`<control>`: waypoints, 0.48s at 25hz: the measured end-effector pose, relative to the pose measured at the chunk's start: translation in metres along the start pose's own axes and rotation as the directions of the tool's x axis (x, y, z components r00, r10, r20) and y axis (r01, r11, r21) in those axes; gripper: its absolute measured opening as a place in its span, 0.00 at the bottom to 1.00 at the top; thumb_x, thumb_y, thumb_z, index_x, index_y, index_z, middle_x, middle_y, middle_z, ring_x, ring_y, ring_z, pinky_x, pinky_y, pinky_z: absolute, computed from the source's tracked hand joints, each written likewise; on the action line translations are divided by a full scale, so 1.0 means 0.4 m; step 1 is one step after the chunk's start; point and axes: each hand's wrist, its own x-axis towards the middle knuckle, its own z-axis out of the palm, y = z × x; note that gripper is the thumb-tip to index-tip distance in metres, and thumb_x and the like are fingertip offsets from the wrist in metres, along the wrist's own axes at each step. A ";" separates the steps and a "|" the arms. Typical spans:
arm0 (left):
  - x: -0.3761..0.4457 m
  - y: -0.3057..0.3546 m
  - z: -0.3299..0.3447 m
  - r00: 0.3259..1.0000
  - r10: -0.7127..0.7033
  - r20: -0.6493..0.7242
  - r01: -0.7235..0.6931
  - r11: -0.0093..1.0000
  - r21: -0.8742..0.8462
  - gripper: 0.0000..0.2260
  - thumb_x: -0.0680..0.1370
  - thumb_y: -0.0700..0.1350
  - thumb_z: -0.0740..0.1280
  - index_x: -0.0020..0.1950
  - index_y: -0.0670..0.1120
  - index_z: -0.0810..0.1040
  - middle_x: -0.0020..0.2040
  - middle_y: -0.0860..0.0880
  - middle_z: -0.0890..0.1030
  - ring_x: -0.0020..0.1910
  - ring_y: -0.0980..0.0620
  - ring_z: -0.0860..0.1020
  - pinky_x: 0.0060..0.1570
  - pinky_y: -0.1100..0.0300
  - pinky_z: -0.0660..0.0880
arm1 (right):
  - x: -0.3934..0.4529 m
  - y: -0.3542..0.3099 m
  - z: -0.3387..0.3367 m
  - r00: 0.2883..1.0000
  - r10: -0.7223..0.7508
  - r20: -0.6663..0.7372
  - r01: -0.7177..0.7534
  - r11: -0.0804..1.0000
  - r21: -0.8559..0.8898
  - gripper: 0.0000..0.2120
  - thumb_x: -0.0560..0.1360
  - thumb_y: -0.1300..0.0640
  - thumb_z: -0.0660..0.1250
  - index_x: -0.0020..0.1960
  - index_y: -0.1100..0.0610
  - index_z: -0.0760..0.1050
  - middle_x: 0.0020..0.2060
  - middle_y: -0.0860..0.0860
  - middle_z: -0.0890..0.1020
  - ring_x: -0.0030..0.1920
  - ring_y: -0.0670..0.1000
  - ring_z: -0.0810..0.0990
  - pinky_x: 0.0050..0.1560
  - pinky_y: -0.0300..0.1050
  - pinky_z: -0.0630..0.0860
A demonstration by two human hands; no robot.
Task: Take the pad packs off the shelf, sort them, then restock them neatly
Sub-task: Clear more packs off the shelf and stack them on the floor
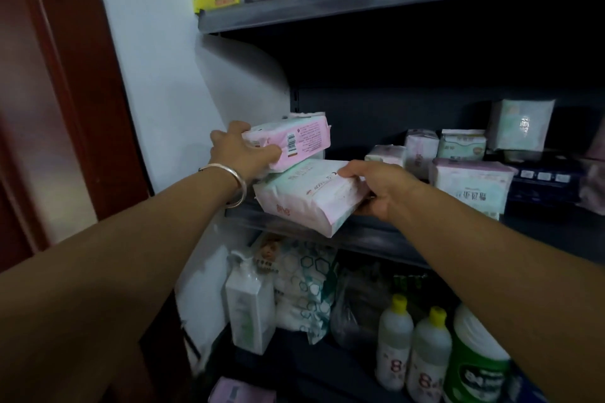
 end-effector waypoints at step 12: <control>-0.314 -0.145 -0.067 0.926 -0.265 0.269 0.205 0.951 0.231 0.45 0.58 0.51 0.72 0.73 0.52 0.59 0.63 0.44 0.67 0.57 0.44 0.75 0.52 0.56 0.77 | -0.225 0.255 0.020 0.974 0.218 0.057 -0.204 0.962 -0.181 0.03 0.71 0.71 0.66 0.43 0.66 0.76 0.48 0.60 0.82 0.38 0.57 0.81 0.35 0.50 0.78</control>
